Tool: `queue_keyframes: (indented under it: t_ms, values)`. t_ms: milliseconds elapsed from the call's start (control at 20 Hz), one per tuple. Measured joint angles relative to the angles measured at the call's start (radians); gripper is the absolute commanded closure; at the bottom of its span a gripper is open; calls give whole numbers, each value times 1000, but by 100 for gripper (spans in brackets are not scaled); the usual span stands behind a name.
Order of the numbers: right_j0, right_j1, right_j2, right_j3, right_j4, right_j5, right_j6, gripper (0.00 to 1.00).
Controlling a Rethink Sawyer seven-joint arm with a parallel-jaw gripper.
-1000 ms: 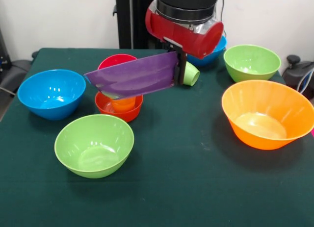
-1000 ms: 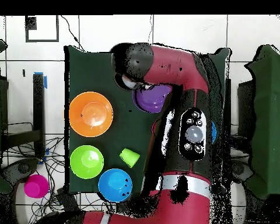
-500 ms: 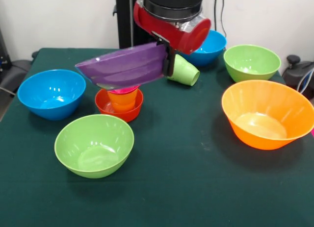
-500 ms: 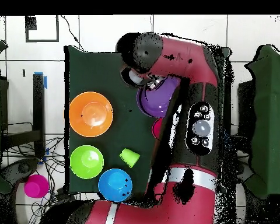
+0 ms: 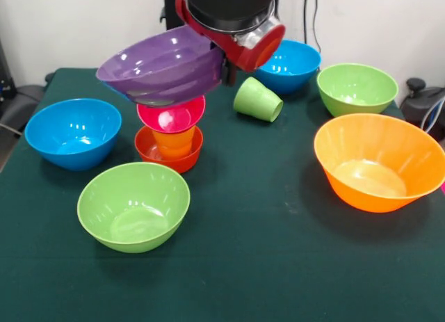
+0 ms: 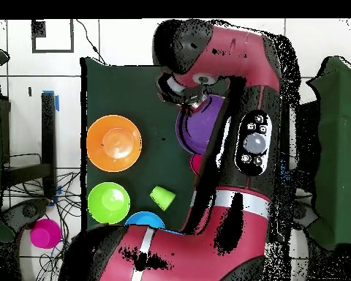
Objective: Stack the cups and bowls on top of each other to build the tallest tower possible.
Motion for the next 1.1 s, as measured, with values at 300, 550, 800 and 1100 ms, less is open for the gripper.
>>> queue_keyframes:
  t_ms: [300, 550, 800, 1100]
  values:
    - [4, 46, -26, -74, -4, 6, 0, 100]
    - [31, 36, -80, -61, -30, -7, 0, 100]
    - [68, -3, -122, -4, -36, -19, 0, 100]
    - [126, -90, -153, 150, -21, -103, 0, 100]
